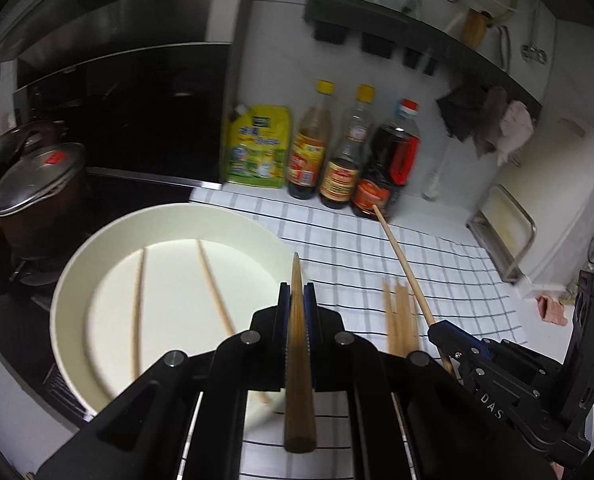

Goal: Organize utensils
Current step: 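Lower the right tool's chopstick into the white bowl and open while the left tool releases its own, then withdraw both open tools from the bowl toward the chopstick pile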

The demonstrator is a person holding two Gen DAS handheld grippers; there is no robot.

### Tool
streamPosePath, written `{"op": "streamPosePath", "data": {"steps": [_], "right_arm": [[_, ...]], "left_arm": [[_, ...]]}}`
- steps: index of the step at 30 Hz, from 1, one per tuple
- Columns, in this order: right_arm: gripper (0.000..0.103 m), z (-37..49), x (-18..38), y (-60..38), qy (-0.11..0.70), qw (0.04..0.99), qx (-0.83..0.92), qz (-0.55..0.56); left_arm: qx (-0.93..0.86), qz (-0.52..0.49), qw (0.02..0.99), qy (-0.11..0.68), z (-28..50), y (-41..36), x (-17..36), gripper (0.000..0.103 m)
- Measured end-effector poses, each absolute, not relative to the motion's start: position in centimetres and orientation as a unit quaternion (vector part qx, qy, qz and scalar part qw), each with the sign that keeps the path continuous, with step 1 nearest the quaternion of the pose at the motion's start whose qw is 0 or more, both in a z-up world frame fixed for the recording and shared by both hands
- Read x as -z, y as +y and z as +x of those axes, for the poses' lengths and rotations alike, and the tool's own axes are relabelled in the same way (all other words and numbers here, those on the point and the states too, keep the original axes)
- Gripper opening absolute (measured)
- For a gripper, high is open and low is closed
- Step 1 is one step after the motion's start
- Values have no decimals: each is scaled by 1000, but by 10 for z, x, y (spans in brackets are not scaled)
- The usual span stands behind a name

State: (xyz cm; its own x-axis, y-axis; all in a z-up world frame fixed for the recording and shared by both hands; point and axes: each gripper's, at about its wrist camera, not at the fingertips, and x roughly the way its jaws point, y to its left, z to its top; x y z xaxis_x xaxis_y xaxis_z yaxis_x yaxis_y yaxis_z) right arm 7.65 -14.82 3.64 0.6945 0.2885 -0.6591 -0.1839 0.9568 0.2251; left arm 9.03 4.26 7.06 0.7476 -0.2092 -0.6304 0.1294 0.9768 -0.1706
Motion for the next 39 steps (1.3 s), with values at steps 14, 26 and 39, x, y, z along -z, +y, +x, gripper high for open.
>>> {"op": "streamPosePath", "data": {"steps": [14, 26, 39], "right_arm": [[6, 144, -18, -14, 416, 881, -222, 14], [6, 171, 15, 11, 470, 853, -227, 21], [11, 152, 0, -2, 443, 872, -209, 21]], "left_arm": [[13, -79, 922, 378, 128, 136, -30, 7], [7, -78, 897, 435, 151, 148, 12, 8], [-22, -93, 906, 413, 131, 163, 2, 56]]}}
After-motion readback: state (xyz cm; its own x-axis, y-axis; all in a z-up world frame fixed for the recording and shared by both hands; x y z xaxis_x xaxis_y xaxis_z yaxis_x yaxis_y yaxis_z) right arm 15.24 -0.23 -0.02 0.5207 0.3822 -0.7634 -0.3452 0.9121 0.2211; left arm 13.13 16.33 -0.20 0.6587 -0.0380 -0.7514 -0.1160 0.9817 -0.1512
